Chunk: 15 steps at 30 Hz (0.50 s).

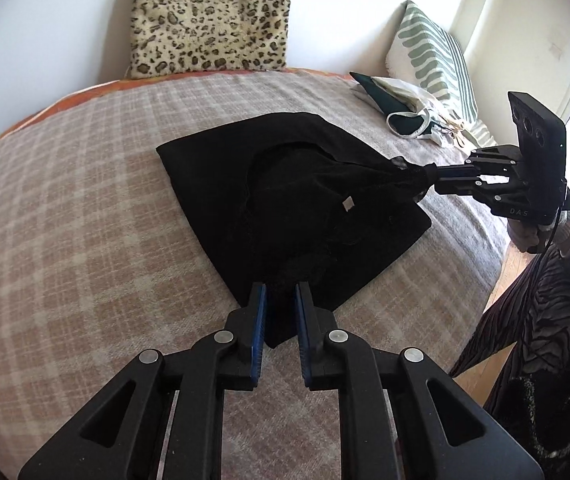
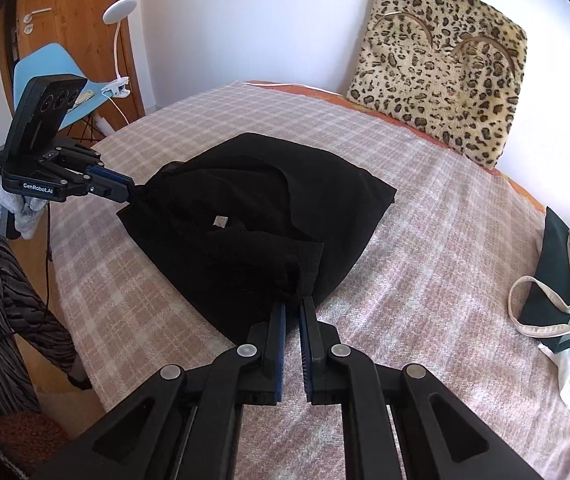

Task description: Fold small clothes

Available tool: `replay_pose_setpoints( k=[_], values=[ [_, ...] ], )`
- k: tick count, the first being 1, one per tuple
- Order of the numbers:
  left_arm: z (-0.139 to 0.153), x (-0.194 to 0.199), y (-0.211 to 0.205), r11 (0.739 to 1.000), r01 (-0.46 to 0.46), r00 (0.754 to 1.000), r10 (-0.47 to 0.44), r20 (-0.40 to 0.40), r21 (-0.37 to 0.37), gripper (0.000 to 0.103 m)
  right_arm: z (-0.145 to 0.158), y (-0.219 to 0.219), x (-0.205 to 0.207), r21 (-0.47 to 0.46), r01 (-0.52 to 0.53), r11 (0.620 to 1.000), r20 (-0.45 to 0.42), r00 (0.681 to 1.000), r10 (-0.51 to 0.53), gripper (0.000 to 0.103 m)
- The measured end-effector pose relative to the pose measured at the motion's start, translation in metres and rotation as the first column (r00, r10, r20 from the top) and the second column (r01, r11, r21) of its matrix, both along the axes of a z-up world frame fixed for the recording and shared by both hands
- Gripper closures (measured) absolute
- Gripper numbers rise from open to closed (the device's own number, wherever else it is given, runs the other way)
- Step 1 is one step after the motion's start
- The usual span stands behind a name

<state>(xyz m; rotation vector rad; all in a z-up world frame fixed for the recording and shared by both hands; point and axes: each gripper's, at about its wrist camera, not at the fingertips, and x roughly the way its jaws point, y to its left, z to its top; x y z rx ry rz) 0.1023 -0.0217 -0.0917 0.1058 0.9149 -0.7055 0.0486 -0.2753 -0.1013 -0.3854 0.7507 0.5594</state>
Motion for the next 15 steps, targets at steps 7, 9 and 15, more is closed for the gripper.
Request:
replay_pose_setpoints(
  k=[7, 9, 15],
  values=[
    [0.004, -0.016, -0.028, 0.993, 0.092, 0.991, -0.099, 0.094, 0.078, 0.062, 0.002, 0.015, -0.016, 0.004, -0.091, 0.996, 0.037, 0.995, 0.091, 0.068],
    [-0.001, -0.016, -0.037, 0.988, 0.113, 0.988, -0.122, 0.092, 0.101, 0.062, -0.007, 0.025, -0.015, -0.02, -0.117, 0.993, 0.021, 0.993, 0.118, 0.068],
    [-0.013, -0.011, -0.053, 0.976, 0.137, 0.983, -0.154, 0.099, 0.167, 0.062, -0.027, 0.047, -0.018, -0.102, -0.169, 0.98, 0.011, 0.985, 0.171, 0.069]
  ],
)
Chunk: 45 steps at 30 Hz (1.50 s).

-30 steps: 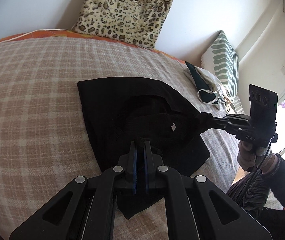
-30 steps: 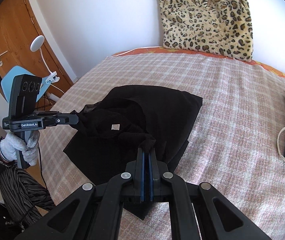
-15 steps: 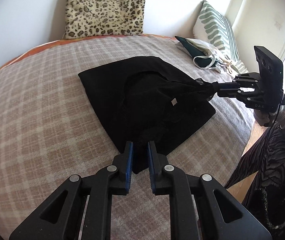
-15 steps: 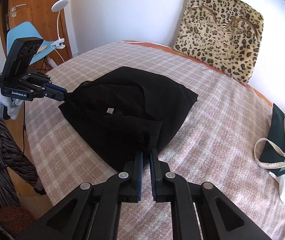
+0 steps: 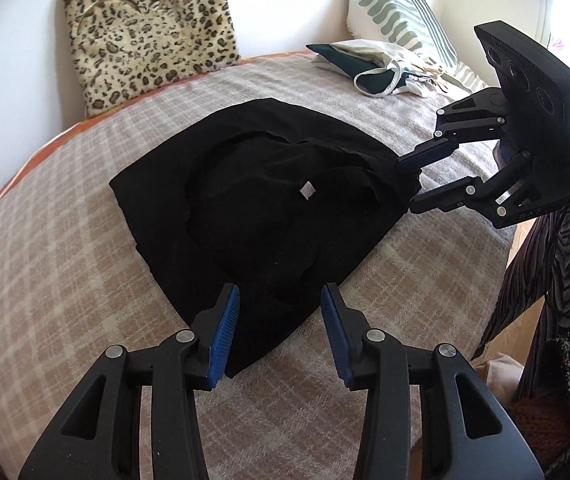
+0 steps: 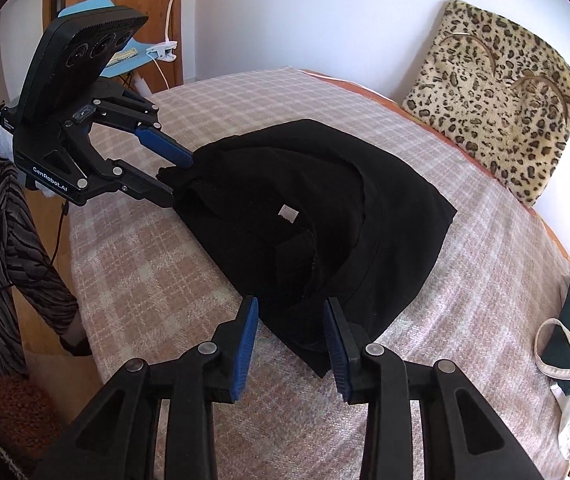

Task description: Fold small clothes

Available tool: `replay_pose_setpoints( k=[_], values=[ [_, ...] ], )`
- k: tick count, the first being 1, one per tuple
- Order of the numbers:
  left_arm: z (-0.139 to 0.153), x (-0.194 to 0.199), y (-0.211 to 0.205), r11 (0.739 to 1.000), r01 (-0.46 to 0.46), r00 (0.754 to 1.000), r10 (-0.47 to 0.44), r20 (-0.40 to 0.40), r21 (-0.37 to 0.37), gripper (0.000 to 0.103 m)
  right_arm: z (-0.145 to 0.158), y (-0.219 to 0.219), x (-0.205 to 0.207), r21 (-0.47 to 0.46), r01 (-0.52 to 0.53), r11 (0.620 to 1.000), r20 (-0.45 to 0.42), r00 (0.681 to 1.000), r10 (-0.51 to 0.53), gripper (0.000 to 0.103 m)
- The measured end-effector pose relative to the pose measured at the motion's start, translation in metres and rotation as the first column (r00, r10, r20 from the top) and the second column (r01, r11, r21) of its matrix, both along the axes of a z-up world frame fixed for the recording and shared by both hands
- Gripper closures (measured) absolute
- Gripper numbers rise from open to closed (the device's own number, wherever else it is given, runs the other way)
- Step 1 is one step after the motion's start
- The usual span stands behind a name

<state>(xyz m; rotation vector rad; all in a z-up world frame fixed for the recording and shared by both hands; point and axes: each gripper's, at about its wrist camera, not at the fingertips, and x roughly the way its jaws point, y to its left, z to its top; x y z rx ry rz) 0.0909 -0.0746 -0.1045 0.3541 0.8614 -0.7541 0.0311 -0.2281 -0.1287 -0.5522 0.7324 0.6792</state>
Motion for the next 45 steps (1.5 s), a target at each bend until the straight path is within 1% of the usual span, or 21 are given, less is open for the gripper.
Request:
replay_pose_setpoints(
  k=[4, 6, 7, 8, 9, 11, 14, 18, 21, 23, 24, 26, 28, 29, 30, 32, 35, 37, 41, 44, 45],
  values=[
    [-0.009, 0.004, -0.005, 0.999, 0.004, 1.0, -0.004, 0.004, 0.035, 0.063, -0.007, 0.005, -0.003, -0.055, -0.017, 0.998, 0.024, 1.0, 0.018, 0.069],
    [-0.013, 0.006, -0.007, 0.999, 0.002, 1.0, -0.002, 0.0, 0.046, 0.079, -0.011, 0.006, -0.002, -0.082, -0.008, 0.997, 0.025, 1.0, 0.01, 0.077],
    [-0.014, 0.006, -0.007, 0.999, 0.0, 1.0, -0.001, 0.005, 0.044, 0.082, -0.012, 0.005, -0.001, -0.091, -0.002, 0.996, 0.026, 1.0, 0.005, 0.079],
    [-0.013, 0.006, -0.006, 0.999, 0.003, 1.0, -0.004, 0.009, 0.039, 0.091, -0.013, 0.004, 0.0, -0.091, 0.0, 0.996, 0.024, 1.0, 0.002, 0.085],
    [-0.012, 0.006, -0.005, 0.999, 0.004, 1.0, -0.005, 0.014, 0.038, 0.095, -0.012, 0.003, 0.0, -0.088, 0.001, 0.996, 0.023, 1.0, 0.001, 0.093],
    [-0.008, 0.005, -0.002, 0.999, -0.001, 1.0, 0.0, 0.028, 0.036, 0.098, -0.009, 0.0, -0.001, -0.086, 0.005, 0.996, 0.038, 0.999, -0.002, 0.102],
    [0.001, 0.004, 0.008, 1.0, -0.004, 0.999, 0.004, 0.036, 0.005, 0.099, 0.003, -0.005, -0.005, -0.069, 0.014, 0.998, 0.077, 0.997, -0.008, 0.103],
    [0.011, -0.001, 0.02, 0.999, 0.006, 0.999, -0.005, 0.033, -0.045, 0.099, 0.027, -0.021, -0.011, 0.028, 0.013, 1.0, 0.083, 0.996, -0.015, 0.103],
    [0.003, -0.002, 0.019, 1.0, 0.016, 1.0, -0.016, 0.001, -0.019, 0.099, 0.026, -0.023, -0.011, -0.002, 0.035, 0.999, 0.1, 0.994, -0.035, 0.103],
    [-0.003, -0.002, 0.016, 1.0, 0.005, 1.0, -0.005, -0.022, 0.012, 0.097, 0.019, -0.023, -0.007, -0.021, 0.023, 1.0, 0.042, 0.999, -0.022, 0.103],
    [-0.003, -0.002, 0.017, 1.0, 0.005, 0.999, -0.005, -0.035, 0.013, 0.093, 0.016, -0.021, -0.008, -0.039, 0.03, 0.999, 0.038, 0.999, -0.028, 0.097],
    [0.003, -0.005, 0.02, 1.0, 0.003, 1.0, -0.003, -0.02, -0.011, 0.091, 0.011, -0.018, -0.009, -0.079, 0.045, 0.996, 0.063, 0.997, -0.04, 0.081],
    [0.014, -0.007, 0.029, 0.998, -0.01, 1.0, 0.009, -0.017, -0.065, 0.091, 0.013, -0.017, -0.016, -0.066, 0.036, 0.997, 0.08, 0.996, -0.031, 0.075],
    [0.02, -0.006, 0.034, 0.995, -0.025, 1.0, 0.023, -0.021, -0.098, 0.088, 0.016, -0.016, -0.019, -0.047, 0.023, 0.999, 0.084, 0.996, -0.019, 0.07],
    [0.024, -0.004, 0.04, 0.991, -0.047, 0.999, 0.044, -0.023, -0.123, 0.083, 0.018, -0.014, -0.023, -0.031, 0.006, 1.0, 0.089, 0.996, -0.004, 0.068],
    [0.029, 0.001, 0.052, 0.982, -0.088, 0.996, 0.083, -0.033, -0.165, 0.083, 0.018, -0.007, -0.027, -0.018, -0.025, 1.0, 0.09, 0.996, 0.026, 0.067],
    [0.026, 0.01, 0.056, 0.978, -0.131, 0.991, 0.127, -0.038, -0.16, 0.083, 0.009, 0.007, -0.024, -0.053, -0.076, 0.996, 0.089, 0.993, 0.08, 0.067],
    [0.018, 0.013, 0.052, 0.98, -0.129, 0.991, 0.121, -0.057, -0.15, 0.083, 0.001, 0.016, -0.022, -0.091, -0.094, 0.991, 0.082, 0.991, 0.101, 0.068],
    [0.001, 0.015, 0.036, 0.992, -0.083, 0.993, 0.075, -0.087, -0.092, 0.083, -0.011, 0.02, -0.01, -0.146, -0.072, 0.987, 0.065, 0.994, 0.082, 0.074],
    [-0.012, 0.011, 0.028, 0.999, -0.051, 0.995, 0.051, -0.084, 0.001, 0.083, -0.02, 0.017, -0.005, -0.185, -0.045, 0.982, 0.036, 0.998, 0.052, 0.103],
    [-0.014, 0.007, 0.029, 0.999, -0.04, 0.997, 0.041, -0.067, 0.023, 0.083, -0.02, 0.014, -0.006, -0.18, -0.041, 0.983, 0.037, 0.998, 0.048, 0.103]
  ],
)
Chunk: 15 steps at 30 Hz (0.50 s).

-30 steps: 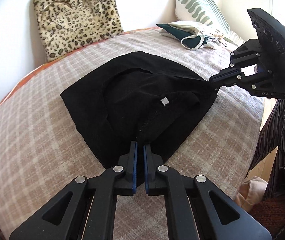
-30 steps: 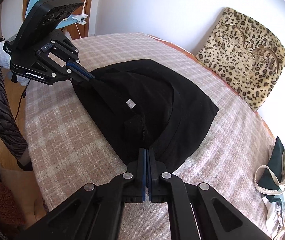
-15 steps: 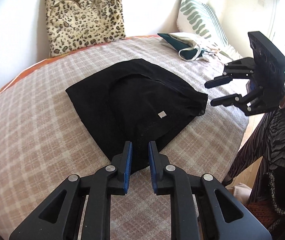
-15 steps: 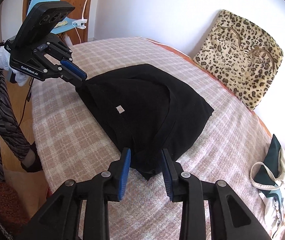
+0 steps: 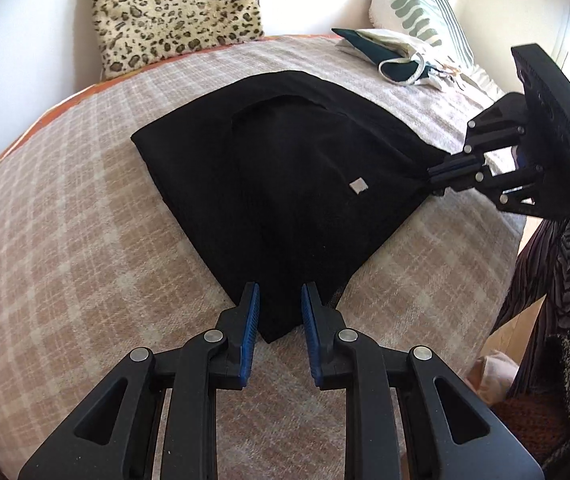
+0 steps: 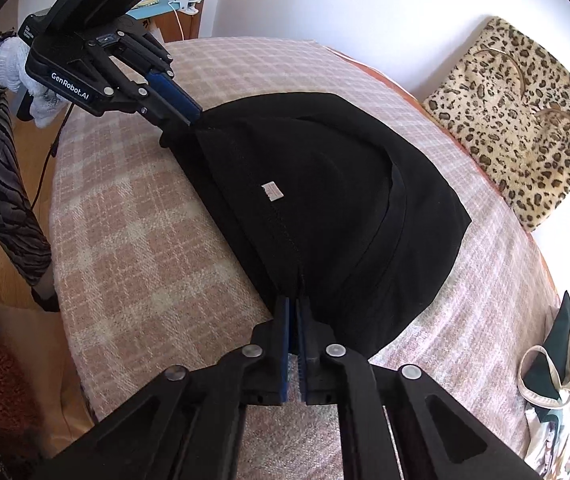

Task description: Fold small clothes

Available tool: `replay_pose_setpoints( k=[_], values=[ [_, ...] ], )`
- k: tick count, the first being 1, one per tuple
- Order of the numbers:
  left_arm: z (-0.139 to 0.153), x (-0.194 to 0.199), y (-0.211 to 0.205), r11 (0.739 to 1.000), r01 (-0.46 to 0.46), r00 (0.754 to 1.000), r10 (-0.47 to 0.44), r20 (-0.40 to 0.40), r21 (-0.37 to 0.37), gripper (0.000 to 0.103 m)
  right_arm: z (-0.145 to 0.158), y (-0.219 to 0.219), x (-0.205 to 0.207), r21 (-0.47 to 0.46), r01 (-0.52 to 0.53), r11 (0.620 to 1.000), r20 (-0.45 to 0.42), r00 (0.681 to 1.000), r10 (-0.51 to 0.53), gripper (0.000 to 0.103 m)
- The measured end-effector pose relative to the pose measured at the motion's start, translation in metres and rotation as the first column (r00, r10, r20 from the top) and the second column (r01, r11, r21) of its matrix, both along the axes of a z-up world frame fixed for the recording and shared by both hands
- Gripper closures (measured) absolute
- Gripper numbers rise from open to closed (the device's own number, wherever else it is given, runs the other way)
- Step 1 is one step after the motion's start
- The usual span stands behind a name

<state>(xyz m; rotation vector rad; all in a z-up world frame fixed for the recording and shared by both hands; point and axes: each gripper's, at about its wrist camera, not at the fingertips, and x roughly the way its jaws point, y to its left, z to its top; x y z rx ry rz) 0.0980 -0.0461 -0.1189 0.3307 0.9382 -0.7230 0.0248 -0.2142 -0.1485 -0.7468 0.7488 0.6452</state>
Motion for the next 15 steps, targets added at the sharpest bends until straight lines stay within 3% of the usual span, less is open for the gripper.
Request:
replay_pose_setpoints(
  k=[5, 7, 9, 12, 15],
  values=[
    [0.003, -0.002, 0.011, 1.0, -0.022, 1.0, 0.022, -0.006, 0.006, 0.083, 0.007, -0.008, -0.012, 0.06, -0.019, 0.998, -0.03, 0.999, 0.021, 0.103],
    [0.013, -0.002, 0.015, 0.999, -0.04, 0.999, 0.04, 0.01, -0.031, 0.083, 0.014, -0.01, -0.016, 0.1, -0.035, 0.994, -0.043, 0.998, 0.039, 0.101],
    [0.027, -0.002, 0.017, 0.995, -0.055, 0.998, 0.058, 0.035, -0.083, 0.083, 0.029, -0.017, -0.014, 0.186, -0.023, 0.982, -0.062, 0.997, 0.035, 0.071],
    [0.041, 0.004, 0.011, 0.987, -0.075, 0.996, 0.082, 0.047, -0.145, 0.083, 0.053, -0.032, 0.005, 0.331, 0.053, 0.942, -0.07, 0.997, -0.031, 0.068],
    [0.042, 0.013, -0.004, 0.981, -0.078, 0.996, 0.085, 0.028, -0.176, 0.083, 0.061, -0.042, 0.045, 0.408, 0.219, 0.886, -0.101, 0.976, -0.195, 0.065]
  ],
)
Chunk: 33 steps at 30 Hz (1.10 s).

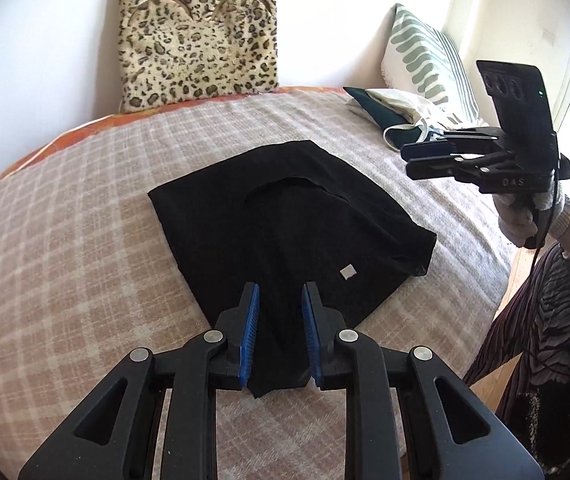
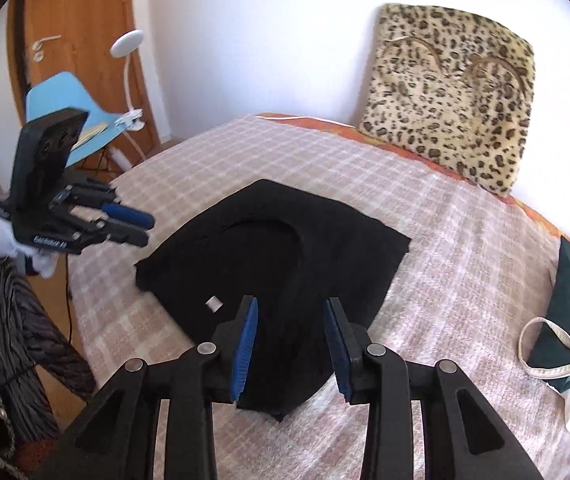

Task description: Fold small clothes

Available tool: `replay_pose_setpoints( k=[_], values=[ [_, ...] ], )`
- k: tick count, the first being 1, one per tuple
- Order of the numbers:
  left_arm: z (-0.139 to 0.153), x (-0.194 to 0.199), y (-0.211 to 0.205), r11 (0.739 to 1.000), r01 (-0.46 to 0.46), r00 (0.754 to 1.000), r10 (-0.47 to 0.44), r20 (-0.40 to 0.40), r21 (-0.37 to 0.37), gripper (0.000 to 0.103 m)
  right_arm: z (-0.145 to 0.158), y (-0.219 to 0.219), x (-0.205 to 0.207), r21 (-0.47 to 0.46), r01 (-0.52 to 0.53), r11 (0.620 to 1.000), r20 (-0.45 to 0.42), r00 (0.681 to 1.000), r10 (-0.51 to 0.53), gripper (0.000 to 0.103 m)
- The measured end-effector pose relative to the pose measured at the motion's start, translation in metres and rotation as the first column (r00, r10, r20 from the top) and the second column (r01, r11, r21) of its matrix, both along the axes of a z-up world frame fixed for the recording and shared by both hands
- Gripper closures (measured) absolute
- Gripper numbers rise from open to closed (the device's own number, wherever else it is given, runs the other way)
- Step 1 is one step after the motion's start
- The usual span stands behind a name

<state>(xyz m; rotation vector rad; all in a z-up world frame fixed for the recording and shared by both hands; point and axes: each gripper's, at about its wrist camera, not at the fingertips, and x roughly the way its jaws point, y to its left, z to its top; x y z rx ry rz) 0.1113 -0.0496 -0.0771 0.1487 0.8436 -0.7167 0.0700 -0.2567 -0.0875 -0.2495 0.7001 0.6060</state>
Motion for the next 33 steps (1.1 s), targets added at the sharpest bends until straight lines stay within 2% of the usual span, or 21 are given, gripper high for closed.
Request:
replay_pose_setpoints(
  k=[3, 6, 9, 11, 13, 14, 15, 17, 19, 22, 25, 27, 30, 33],
  values=[
    [-0.004, 0.004, -0.024, 0.999, 0.037, 0.999, -0.037, 0.0, 0.018, 0.083, -0.006, -0.015, 0.052, 0.089, 0.146, 0.985, -0.128, 0.983, -0.134, 0.065],
    [-0.01, 0.009, -0.044, 0.997, 0.059, 0.998, -0.059, 0.009, 0.049, 0.083, -0.016, -0.036, 0.097, 0.133, 0.278, 0.951, -0.241, 0.94, -0.241, 0.063],
    [-0.019, 0.014, -0.055, 0.995, 0.069, 0.998, -0.069, -0.005, 0.077, 0.083, -0.031, -0.055, 0.128, 0.218, 0.371, 0.903, -0.376, 0.885, -0.273, 0.065],
    [-0.028, 0.017, -0.058, 0.993, 0.084, 0.996, -0.081, -0.038, 0.088, 0.083, -0.038, -0.058, 0.139, 0.251, 0.39, 0.886, -0.421, 0.868, -0.263, 0.074],
    [-0.041, 0.015, -0.061, 0.99, 0.108, 0.991, -0.1, -0.093, 0.093, 0.082, -0.042, -0.052, 0.143, 0.25, 0.372, 0.894, -0.438, 0.867, -0.238, 0.091],
    [-0.043, 0.01, -0.061, 0.99, 0.112, 0.991, -0.106, -0.077, 0.09, 0.078, -0.043, -0.045, 0.143, 0.221, 0.353, 0.909, -0.429, 0.872, -0.234, 0.101],
    [-0.043, 0.005, -0.062, 0.988, 0.125, 0.991, -0.12, -0.063, 0.095, 0.072, -0.042, -0.038, 0.141, 0.158, 0.338, 0.928, -0.394, 0.883, -0.255, 0.102],
    [-0.04, -0.003, -0.061, 0.983, 0.141, 0.99, -0.137, -0.047, 0.119, 0.068, -0.04, -0.029, 0.137, 0.028, 0.34, 0.94, -0.304, 0.899, -0.316, 0.102],
    [-0.036, -0.01, -0.053, 0.987, 0.121, 0.992, -0.116, -0.049, 0.109, 0.068, -0.039, -0.034, 0.138, 0.02, 0.357, 0.934, -0.3, 0.893, -0.335, 0.102],
    [-0.026, -0.017, -0.035, 0.996, 0.076, 0.996, -0.074, -0.056, 0.048, 0.068, -0.026, -0.04, 0.132, 0.048, 0.356, 0.933, -0.266, 0.905, -0.332, 0.095],
    [-0.013, -0.02, -0.019, 0.999, 0.033, 0.999, -0.033, -0.028, 0.002, 0.068, -0.009, -0.044, 0.126, 0.156, 0.322, 0.934, -0.24, 0.929, -0.28, 0.08],
    [-0.007, -0.016, -0.011, 1.0, 0.0, 1.0, 0.0, -0.014, -0.014, 0.068, -0.006, -0.04, 0.132, 0.181, 0.305, 0.935, -0.253, 0.933, -0.256, 0.074],
    [0.0, -0.004, 0.005, 0.997, -0.067, 0.998, 0.066, -0.01, -0.047, 0.068, -0.019, -0.031, 0.156, 0.183, 0.321, 0.929, -0.311, 0.916, -0.255, 0.061],
    [0.001, 0.015, 0.03, 0.978, -0.165, 0.986, 0.159, -0.057, -0.126, 0.061, -0.034, -0.028, 0.175, 0.165, 0.361, 0.918, -0.363, 0.887, -0.284, 0.063]
  ],
)
